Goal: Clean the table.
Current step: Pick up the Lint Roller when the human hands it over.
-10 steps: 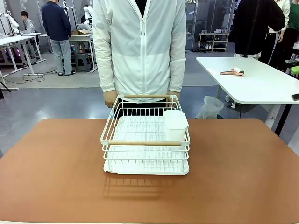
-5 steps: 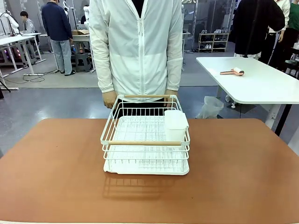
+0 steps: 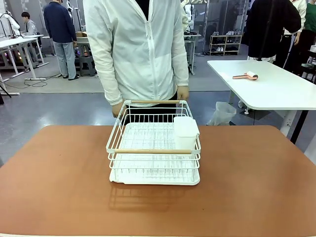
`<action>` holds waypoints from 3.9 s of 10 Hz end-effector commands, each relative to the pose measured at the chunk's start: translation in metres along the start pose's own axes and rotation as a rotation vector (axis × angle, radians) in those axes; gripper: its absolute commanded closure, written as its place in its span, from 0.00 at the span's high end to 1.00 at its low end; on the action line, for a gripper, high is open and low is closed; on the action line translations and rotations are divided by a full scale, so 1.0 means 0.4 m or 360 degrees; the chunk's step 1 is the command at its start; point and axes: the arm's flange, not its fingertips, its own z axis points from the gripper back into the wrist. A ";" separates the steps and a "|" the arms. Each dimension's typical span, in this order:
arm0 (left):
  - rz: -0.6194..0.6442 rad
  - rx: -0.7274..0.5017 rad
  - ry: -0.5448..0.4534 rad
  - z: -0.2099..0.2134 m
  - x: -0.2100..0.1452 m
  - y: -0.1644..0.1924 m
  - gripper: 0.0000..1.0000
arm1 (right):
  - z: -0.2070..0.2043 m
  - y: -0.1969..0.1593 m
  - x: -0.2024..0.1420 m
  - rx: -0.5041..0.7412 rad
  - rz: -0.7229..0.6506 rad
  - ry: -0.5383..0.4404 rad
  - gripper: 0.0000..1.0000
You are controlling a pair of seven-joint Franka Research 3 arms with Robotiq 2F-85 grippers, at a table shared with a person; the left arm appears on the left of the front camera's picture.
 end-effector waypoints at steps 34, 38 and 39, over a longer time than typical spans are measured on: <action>0.0009 -0.0015 -0.0037 0.026 -0.009 0.009 1.00 | 0.003 0.001 -0.002 -0.0005 -0.0002 -0.0002 1.00; 0.0009 -0.0015 -0.0037 0.026 -0.009 0.009 1.00 | -0.090 0.262 -0.073 -0.0418 -0.0533 -0.0375 1.00; 0.0009 -0.0015 -0.0037 0.026 -0.009 0.009 1.00 | -0.139 0.320 -0.076 -0.0531 -0.0559 -0.0442 1.00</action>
